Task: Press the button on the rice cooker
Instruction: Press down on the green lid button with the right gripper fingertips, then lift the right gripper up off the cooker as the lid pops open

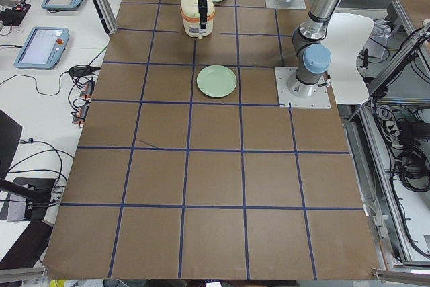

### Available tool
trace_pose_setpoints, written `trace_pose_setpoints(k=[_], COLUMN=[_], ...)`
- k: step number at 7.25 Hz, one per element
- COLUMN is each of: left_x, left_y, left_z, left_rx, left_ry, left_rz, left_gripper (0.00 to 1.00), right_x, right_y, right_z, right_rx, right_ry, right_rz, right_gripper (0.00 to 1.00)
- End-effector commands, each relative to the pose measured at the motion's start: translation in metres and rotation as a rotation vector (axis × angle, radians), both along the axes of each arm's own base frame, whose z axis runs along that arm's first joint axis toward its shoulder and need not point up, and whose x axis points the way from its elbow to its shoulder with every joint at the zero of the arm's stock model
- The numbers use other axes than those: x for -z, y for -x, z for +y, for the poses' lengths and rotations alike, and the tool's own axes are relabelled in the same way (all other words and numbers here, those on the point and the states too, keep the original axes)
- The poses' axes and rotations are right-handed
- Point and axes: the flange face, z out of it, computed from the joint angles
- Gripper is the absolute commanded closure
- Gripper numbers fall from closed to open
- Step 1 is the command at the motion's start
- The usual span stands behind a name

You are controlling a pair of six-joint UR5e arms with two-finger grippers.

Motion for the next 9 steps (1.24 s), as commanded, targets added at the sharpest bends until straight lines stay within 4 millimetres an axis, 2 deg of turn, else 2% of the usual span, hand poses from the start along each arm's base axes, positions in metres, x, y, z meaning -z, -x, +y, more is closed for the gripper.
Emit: trace_pose_setpoints(k=[1,2,3,5,6,7,8,9], left_x=[0.0,0.0,0.0,0.0,0.0,0.0,0.0,0.0], left_y=[0.0,0.0,0.0,0.0,0.0,0.0,0.0,0.0], left_z=[0.0,0.0,0.0,0.0,0.0,0.0,0.0,0.0], left_rx=[0.0,0.0,0.0,0.0,0.0,0.0,0.0,0.0], left_ry=[0.0,0.0,0.0,0.0,0.0,-0.001,0.0,0.0], left_rz=[0.0,0.0,0.0,0.0,0.0,0.002,0.0,0.002], left_gripper=[0.0,0.0,0.0,0.0,0.0,0.0,0.0,0.0], right_x=[0.004,-0.002,-0.025,-0.092,-0.118,-0.137,-0.156,-0.16], right_y=[0.0,0.001,0.0,-0.014,-0.016,-0.012,0.001,0.014], right_z=[0.001,0.001,0.005,0.038,0.048,0.049,0.045,0.045], right_rx=[-0.001,0.011,0.031,0.091,0.111,0.11,0.115,0.047], right_ry=[-0.003,0.019,0.041,0.093,0.112,0.138,0.17,0.171], right_rz=[0.0,0.0,0.008,-0.004,-0.005,-0.006,0.022,0.064], right_gripper=[0.88,0.87,0.74,0.42,0.32,0.23,0.18,0.17])
